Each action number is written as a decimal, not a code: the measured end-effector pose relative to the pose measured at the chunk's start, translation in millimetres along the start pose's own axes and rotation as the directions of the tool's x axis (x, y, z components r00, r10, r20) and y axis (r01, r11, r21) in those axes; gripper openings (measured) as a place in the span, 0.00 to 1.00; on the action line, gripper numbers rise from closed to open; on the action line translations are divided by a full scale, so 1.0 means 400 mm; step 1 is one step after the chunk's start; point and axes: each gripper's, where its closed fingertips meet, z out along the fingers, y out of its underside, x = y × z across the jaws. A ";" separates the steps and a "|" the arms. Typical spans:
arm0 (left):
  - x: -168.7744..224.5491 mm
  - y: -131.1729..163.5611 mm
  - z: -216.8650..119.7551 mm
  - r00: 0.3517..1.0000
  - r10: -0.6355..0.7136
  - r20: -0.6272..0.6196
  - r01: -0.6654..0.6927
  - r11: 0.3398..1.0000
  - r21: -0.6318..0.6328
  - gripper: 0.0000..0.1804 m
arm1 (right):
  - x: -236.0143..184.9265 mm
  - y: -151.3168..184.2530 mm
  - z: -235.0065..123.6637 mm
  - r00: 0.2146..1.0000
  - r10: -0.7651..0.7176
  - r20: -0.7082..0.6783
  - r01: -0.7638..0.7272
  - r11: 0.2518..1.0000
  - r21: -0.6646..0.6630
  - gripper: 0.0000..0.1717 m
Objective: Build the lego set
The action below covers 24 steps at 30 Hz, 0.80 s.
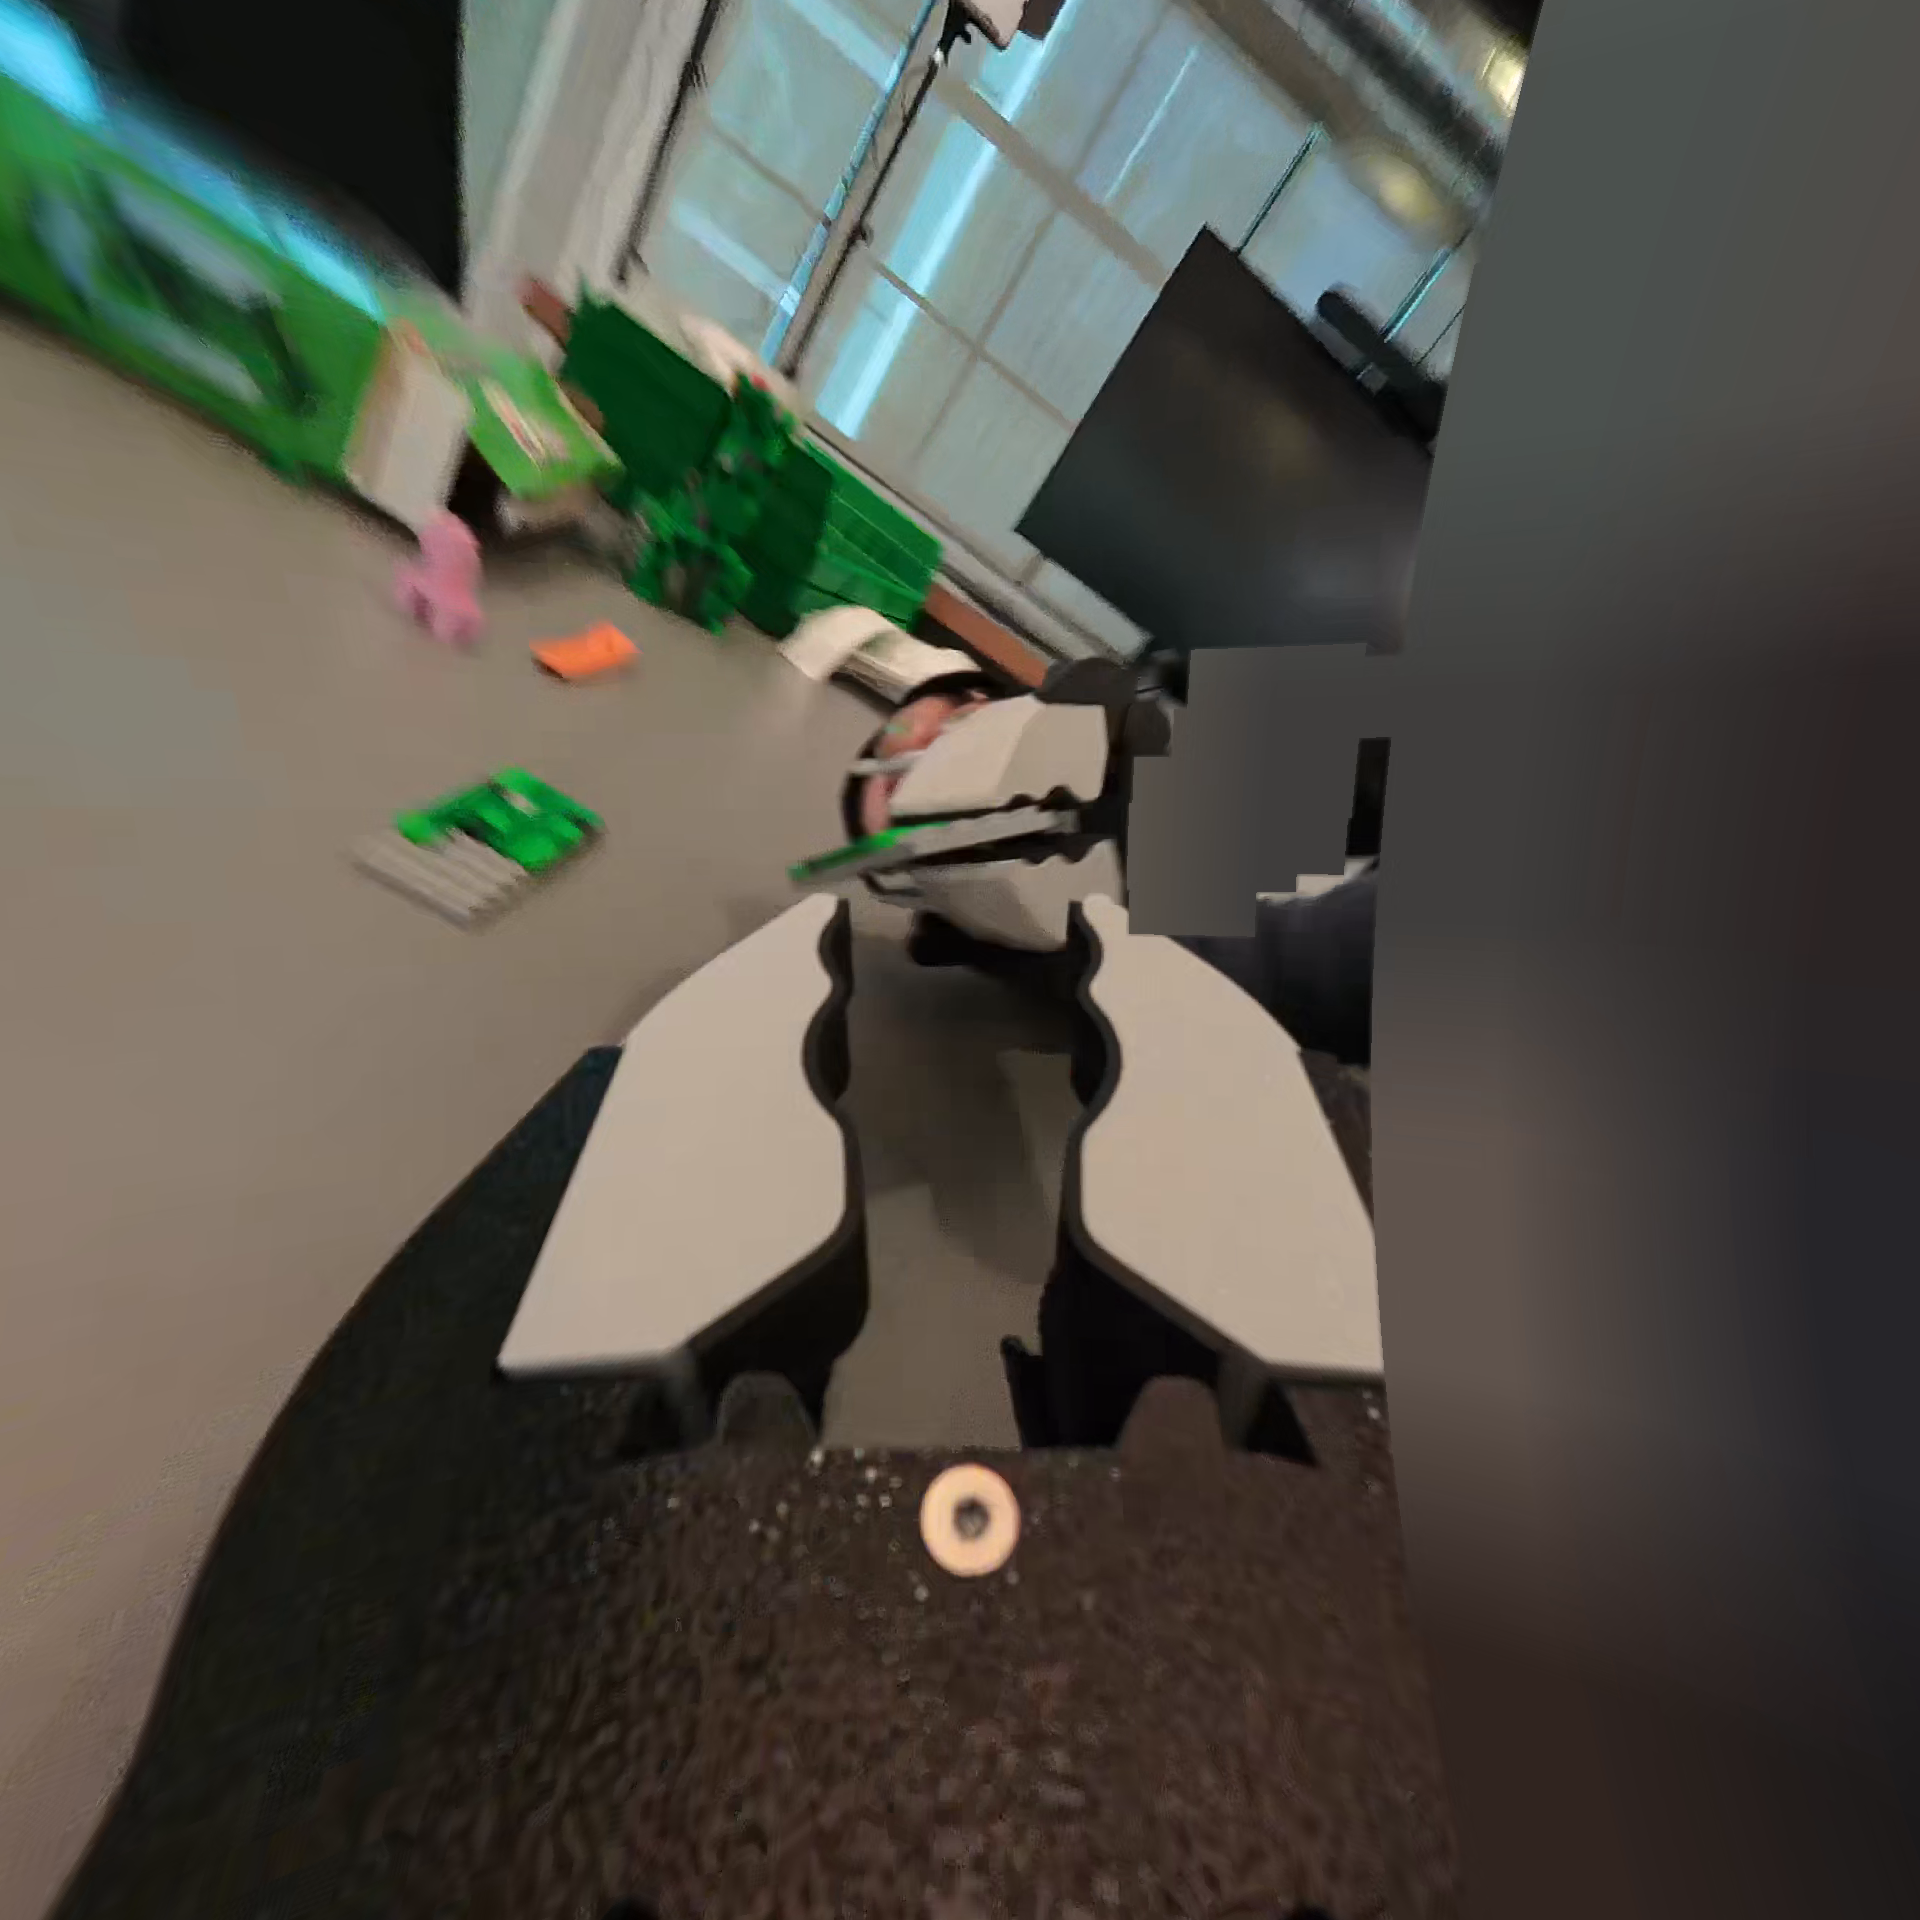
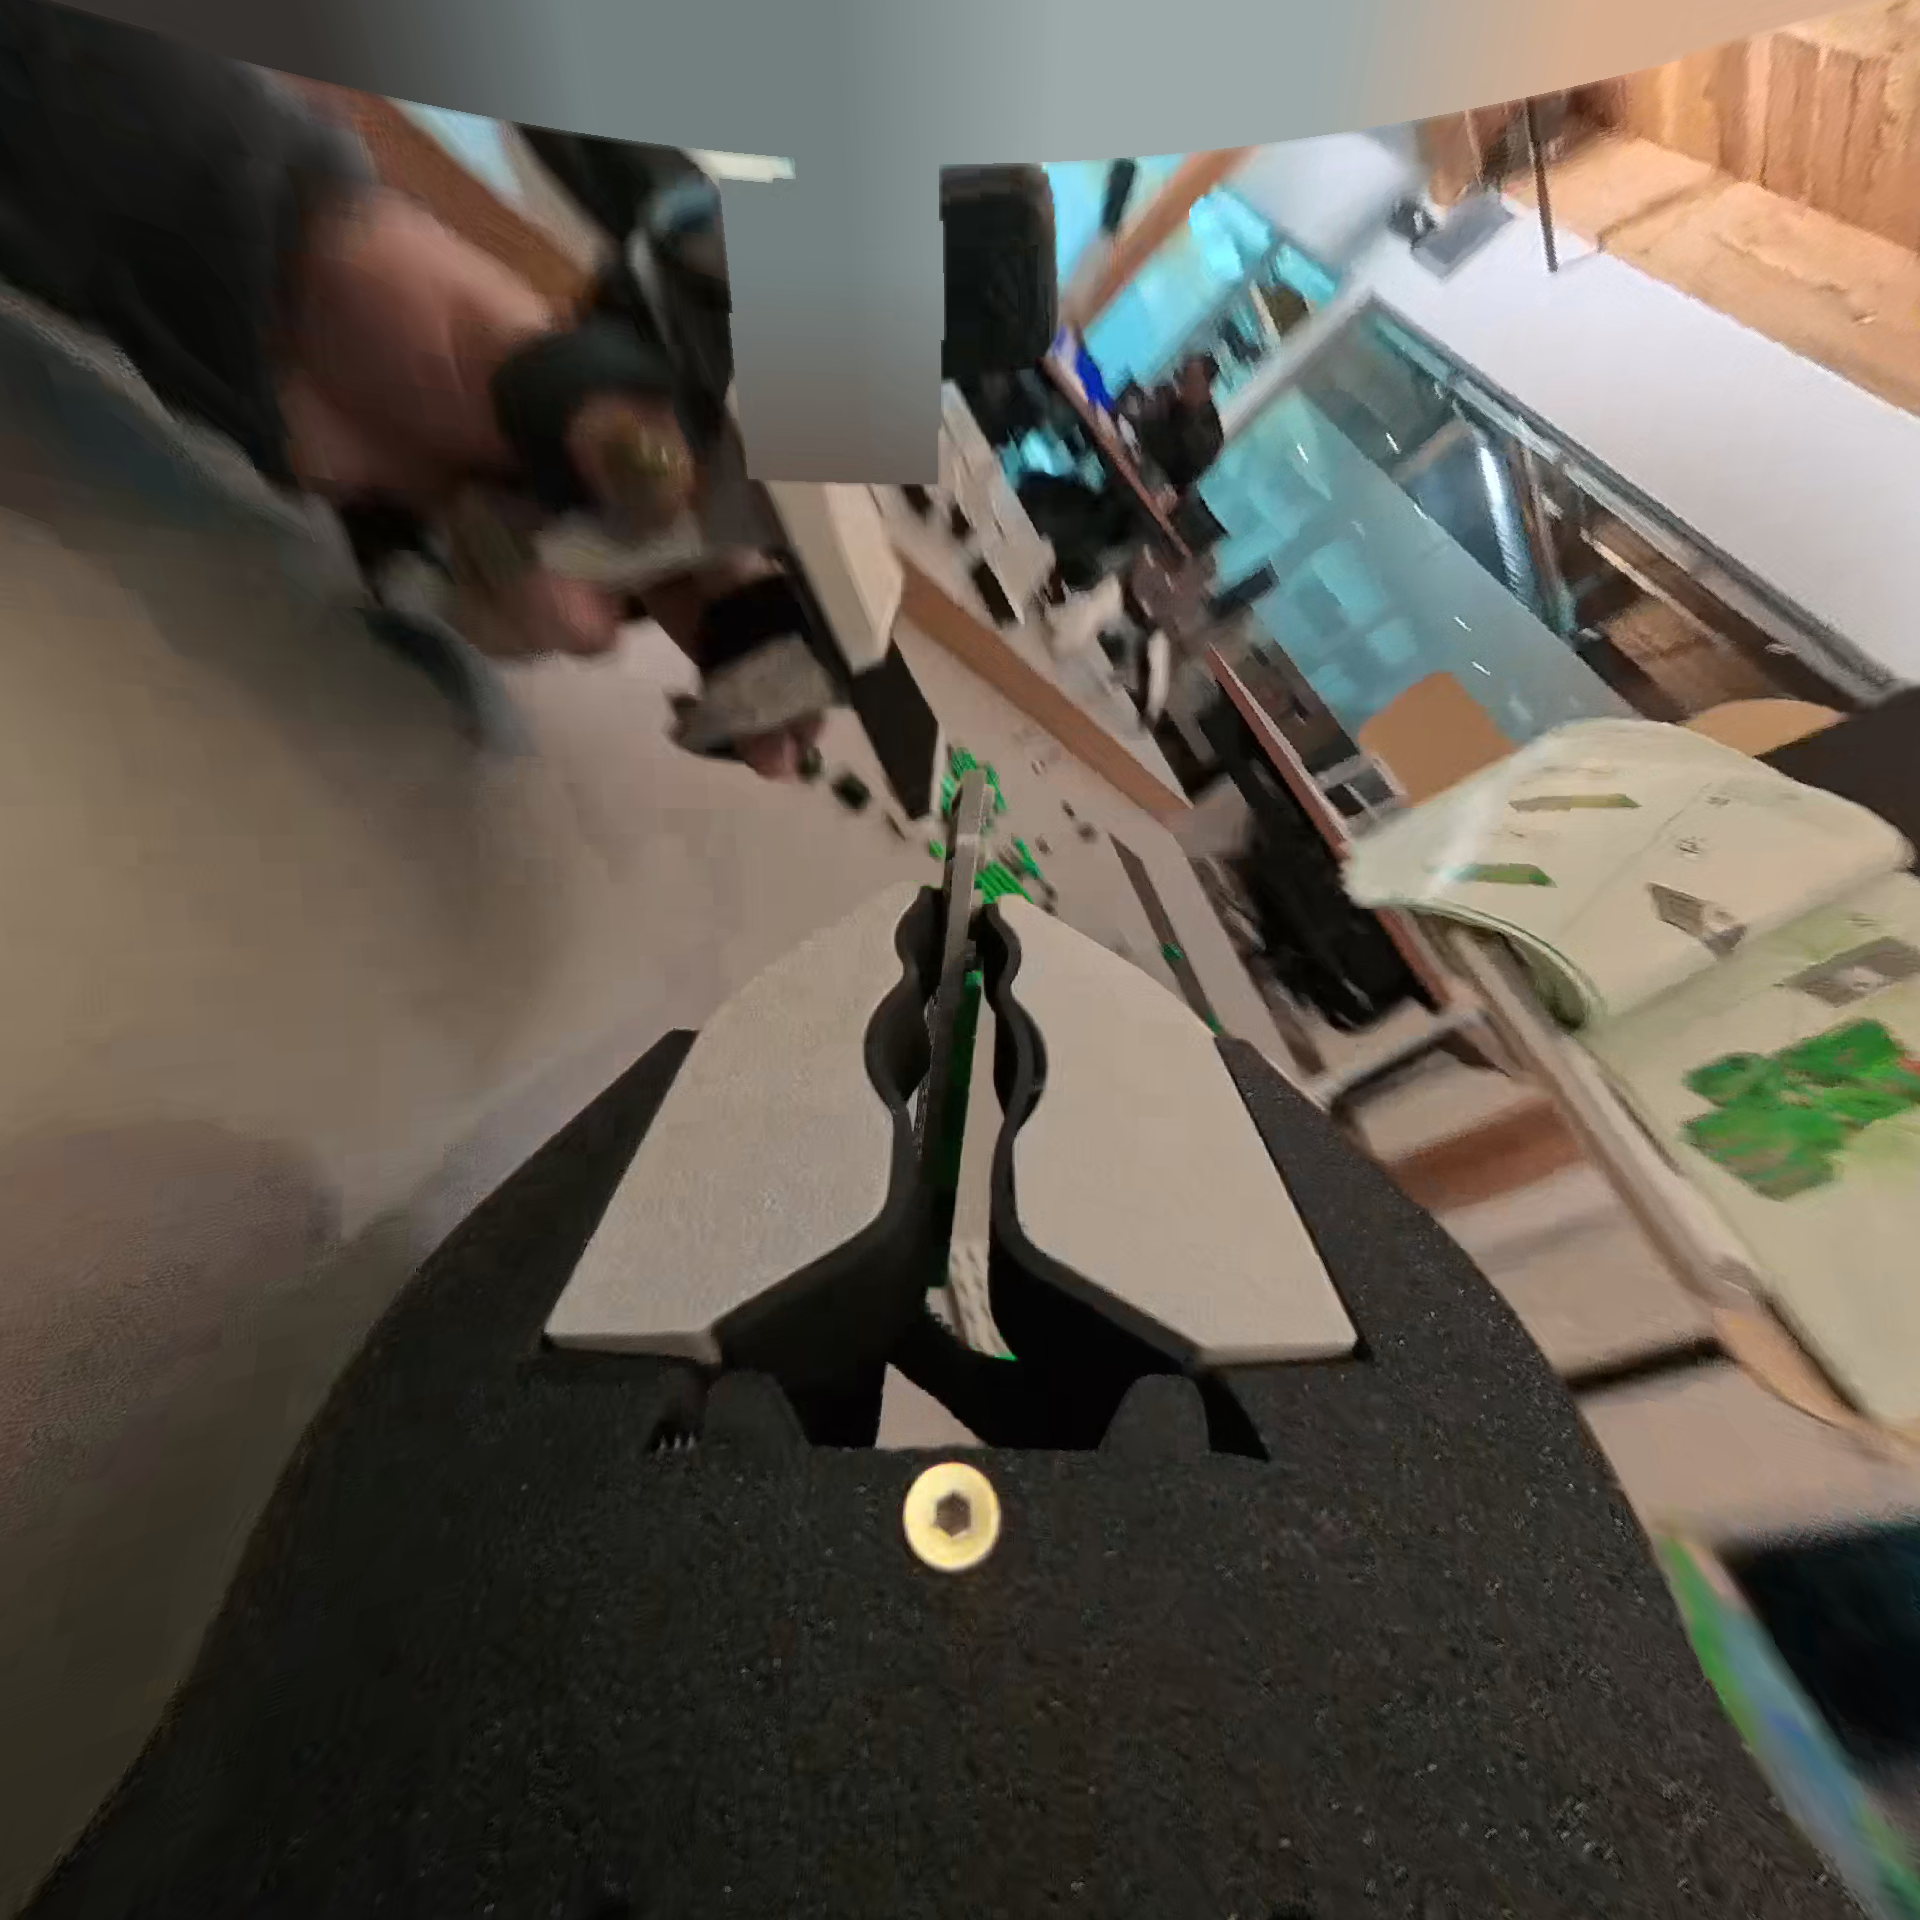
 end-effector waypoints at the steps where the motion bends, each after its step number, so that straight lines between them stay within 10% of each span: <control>1: 0.003 -0.008 -0.005 0.989 0.141 0.045 -0.141 0.990 0.001 0.22 | 0.000 -0.024 -0.008 0.997 0.065 0.047 -0.068 0.995 0.072 0.04; 7: 0.084 -0.023 0.012 0.733 0.677 0.074 -0.672 0.736 -0.080 0.17 | 0.014 -0.113 -0.055 0.953 0.219 0.211 -0.278 0.910 0.308 0.04; 24: 0.194 -0.015 0.046 0.540 0.841 -0.036 -0.841 0.536 -0.076 0.03 | -0.007 -0.202 -0.092 0.949 0.117 0.293 -0.236 0.881 0.410 0.04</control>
